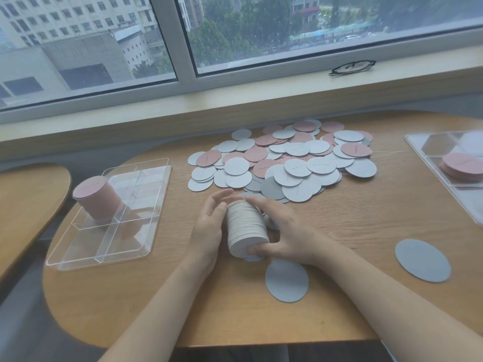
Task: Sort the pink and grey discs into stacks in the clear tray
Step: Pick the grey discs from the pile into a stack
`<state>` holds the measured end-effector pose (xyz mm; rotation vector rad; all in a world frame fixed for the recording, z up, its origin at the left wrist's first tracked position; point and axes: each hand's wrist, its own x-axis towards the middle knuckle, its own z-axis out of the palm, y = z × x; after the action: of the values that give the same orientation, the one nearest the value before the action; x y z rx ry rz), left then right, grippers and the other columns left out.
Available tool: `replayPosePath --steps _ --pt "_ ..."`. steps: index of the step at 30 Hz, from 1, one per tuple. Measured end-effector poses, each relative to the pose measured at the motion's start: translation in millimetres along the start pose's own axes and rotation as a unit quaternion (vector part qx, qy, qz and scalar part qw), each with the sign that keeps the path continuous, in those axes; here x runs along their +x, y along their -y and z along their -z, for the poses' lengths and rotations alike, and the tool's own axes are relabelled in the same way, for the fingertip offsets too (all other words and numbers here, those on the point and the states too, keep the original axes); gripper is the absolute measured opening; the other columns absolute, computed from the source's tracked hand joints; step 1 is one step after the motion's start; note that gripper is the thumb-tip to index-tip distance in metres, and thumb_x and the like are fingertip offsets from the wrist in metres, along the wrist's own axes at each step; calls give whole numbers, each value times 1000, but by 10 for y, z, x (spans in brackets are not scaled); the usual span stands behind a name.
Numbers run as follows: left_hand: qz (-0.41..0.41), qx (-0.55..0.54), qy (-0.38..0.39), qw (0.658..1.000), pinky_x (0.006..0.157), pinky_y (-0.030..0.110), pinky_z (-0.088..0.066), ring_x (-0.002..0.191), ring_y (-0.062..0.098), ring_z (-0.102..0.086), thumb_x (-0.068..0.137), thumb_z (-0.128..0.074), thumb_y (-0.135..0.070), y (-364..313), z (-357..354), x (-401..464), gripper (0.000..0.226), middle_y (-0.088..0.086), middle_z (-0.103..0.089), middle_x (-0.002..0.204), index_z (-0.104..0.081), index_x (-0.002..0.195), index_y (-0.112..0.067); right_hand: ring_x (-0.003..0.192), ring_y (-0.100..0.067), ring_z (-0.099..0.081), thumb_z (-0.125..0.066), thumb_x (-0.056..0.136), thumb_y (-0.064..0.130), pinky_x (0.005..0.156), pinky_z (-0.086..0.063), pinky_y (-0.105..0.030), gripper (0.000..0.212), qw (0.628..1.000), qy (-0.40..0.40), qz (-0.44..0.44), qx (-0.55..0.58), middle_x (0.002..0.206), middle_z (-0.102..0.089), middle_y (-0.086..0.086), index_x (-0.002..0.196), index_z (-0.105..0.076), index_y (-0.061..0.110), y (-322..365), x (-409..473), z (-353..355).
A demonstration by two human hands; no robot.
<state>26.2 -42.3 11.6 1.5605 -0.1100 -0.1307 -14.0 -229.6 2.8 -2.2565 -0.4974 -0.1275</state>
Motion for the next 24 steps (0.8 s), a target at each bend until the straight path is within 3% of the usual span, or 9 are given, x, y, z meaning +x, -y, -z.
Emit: replayPosePath --steps 3,5,7,10,12,14,17,20,24 --pt "-41 42 43 997 110 56 -42 119 21 -63 103 -46 -40 15 63 -98 31 1 -69 124 -65 122 -25 131 0 -36 -79 72 52 113 -31 -32 92 1000 -8 8 -21 139 -41 20 149 -29 39 -5 11 5" --pt "-69 74 106 989 112 49 -40 133 18 -53 93 -48 -67 37 131 -173 58 -3 -60 139 -56 136 -29 130 -1 -36 -79 72 51 113 -29 -31 92 1000 -12 9 -22 137 -40 20 149 -30 37 -8 7 9" --pt "-79 134 152 976 115 40 -36 141 11 -43 78 -61 -77 84 189 -192 86 -12 -47 151 -40 149 -34 130 -4 -36 -78 74 50 113 -29 -30 91 999 -18 17 -36 138 -39 20 150 -30 34 -23 5 5" --pt "-68 163 171 969 107 31 -45 136 4 -48 67 -83 -58 74 199 -194 98 -19 -45 151 -33 150 -45 132 -7 -35 -76 76 52 114 -26 -30 92 998 -13 13 -59 144 -39 14 152 -29 30 -55 2 19" --pt "-59 135 166 975 94 20 -51 127 4 -56 65 -86 -44 59 184 -202 94 -19 -57 138 -40 147 -43 132 -5 -32 -72 71 63 113 -23 -25 96 997 10 -2 -73 144 -39 16 152 -30 33 -84 -13 93" --pt "-51 112 157 980 91 19 -51 124 5 -59 64 -87 -39 57 186 -211 91 -19 -61 133 -43 145 -39 133 -1 -34 -65 69 70 111 -24 -21 91 999 16 -28 -23 143 -43 18 148 -36 37 -119 -28 231" --pt "-50 107 148 982 95 21 -50 126 3 -57 64 -87 -39 53 197 -219 91 -21 -60 134 -44 144 -40 127 1 -47 -60 83 59 110 -36 -27 61 994 -96 -39 46 133 -55 15 136 -54 30 -280 -12 463" --pt "-49 112 145 982 95 18 -48 125 -2 -56 62 -86 -40 34 166 -238 93 -27 -59 132 -43 144 -39 126 -11 -48 -68 88 44 108 -38 -44 51 973 -186 -74 -111 134 -55 8 134 -56 25 -531 65 564" --pt "-48 106 144 983 87 11 -49 119 -7 -58 60 -85 -41 9 146 -257 95 -32 -60 126 -42 145 -37 138 -20 -35 -64 86 54 114 -27 -40 66 941 -97 -132 -296 151 -38 4 145 -43 29 -663 179 570"
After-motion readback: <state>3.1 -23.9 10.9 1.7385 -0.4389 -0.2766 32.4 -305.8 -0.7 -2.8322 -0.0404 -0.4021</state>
